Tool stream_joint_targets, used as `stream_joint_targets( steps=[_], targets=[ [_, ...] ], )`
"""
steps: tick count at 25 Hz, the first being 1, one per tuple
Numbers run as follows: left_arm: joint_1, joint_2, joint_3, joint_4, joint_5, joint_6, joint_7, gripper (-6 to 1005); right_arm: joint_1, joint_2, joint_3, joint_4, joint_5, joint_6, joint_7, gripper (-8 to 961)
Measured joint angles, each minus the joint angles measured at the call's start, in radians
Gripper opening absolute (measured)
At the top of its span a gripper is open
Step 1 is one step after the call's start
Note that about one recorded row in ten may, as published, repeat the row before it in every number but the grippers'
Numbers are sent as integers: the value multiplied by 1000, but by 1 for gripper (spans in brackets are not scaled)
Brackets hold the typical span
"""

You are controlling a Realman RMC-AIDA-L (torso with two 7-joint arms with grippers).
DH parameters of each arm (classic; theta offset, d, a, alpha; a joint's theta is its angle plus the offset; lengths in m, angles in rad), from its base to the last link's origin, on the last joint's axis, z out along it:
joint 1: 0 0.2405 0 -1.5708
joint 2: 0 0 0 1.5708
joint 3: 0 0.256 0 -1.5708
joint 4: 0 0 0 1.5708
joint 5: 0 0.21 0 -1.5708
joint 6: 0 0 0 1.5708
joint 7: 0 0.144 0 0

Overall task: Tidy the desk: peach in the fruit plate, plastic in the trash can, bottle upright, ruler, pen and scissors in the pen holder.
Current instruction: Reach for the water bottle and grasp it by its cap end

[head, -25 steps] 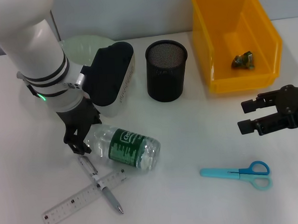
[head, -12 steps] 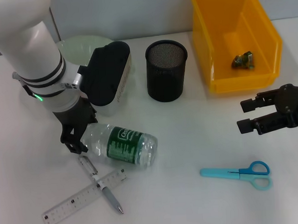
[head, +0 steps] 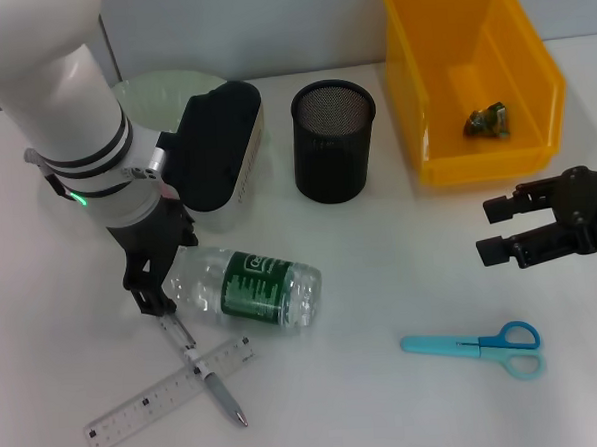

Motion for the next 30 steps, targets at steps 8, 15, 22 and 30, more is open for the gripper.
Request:
stream_joint_targets(
  steps=[8,15,22,30],
  targets=[
    [16,3,-1,0,10,-9,-21,838,-2,0,1,0,0,0,-4,802],
    [29,5,-7,0,54,-25,-36,833,-3,0,2,1,0,0,-6,802],
    [39,6,-15,11,55,-35,-37,832,-1,0,0,0,0,0,-7,802],
    [52,4,-9,11,55,-63,-37,830,-2,0,0,0,0,0,-9,802]
  ],
)
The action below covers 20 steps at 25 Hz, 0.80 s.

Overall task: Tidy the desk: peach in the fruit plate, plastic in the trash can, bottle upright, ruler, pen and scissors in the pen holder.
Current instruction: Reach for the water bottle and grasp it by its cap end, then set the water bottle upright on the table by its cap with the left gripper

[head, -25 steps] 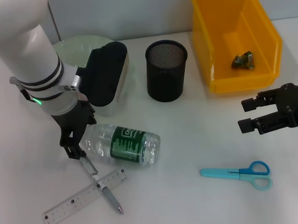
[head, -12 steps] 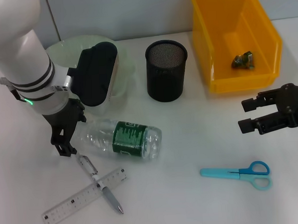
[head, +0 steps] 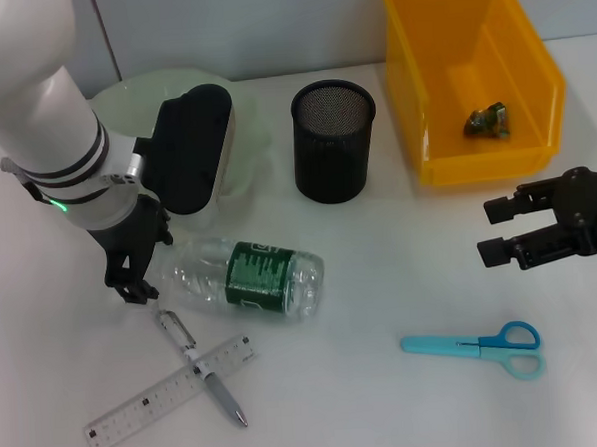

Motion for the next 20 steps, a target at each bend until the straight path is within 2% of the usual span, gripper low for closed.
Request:
stream_joint_targets(
  steps=[1,6,10,20],
  targets=[
    [4,0,1,0,0,-8,0,830,0,0,0,0,0,0,0,802],
    [7,-1,1,0,0,-16,0,704,-1,0,0,0,0,0,0,802],
    [8,-1,2,1,0,-17,0,453,-1,0,-1,0,0,0,0,802],
    [15,-2,2,31,1,-9,-4,432,0,-1,1,0,0,0,-2,802]
  ],
)
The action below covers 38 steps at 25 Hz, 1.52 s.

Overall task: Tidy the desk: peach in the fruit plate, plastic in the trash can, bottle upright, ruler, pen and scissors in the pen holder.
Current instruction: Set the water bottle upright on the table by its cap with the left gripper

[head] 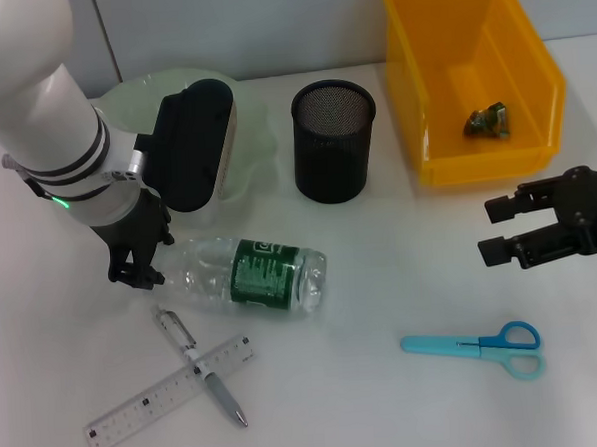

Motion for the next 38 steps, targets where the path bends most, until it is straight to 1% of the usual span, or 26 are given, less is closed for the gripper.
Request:
stream_joint_targets(
  steps=[4,10,19,30,38],
  targets=[
    [1,0,-6,25,-3,29,-4,432,0,-2,0,0,0,0,0,802],
    [19,0,-26,104,-9,106,-15,432,0,-8,0,0,0,0,0,802],
    [21,2,-41,156,-11,164,-38,433,0,-13,0,0,0,0,-4,802],
    [28,6,-111,233,-7,276,-44,433,-1,-13,0,3,0,-6,-5,802],
    [26,8,-196,293,-5,371,-39,432,2,-14,0,2,0,-9,0,802]
  ],
)
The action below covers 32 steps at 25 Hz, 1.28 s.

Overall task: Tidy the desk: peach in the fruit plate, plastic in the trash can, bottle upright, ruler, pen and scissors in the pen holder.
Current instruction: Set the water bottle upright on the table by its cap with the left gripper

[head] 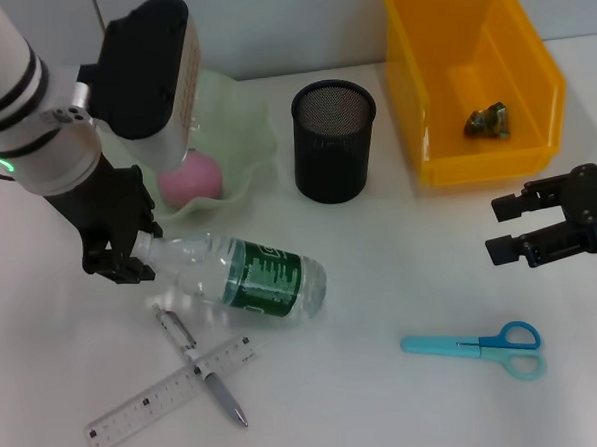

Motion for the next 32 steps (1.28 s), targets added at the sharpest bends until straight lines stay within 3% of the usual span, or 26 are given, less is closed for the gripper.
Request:
stream_joint_targets(
  steps=[18,32],
  targets=[
    [-18,6,-98,68,3,87,11,437,-1,0,0,-5,0,-5,2,802],
    [-49,12,-241,92,-2,171,62,441,-1,2,0,1,0,-2,2,802]
  ],
)
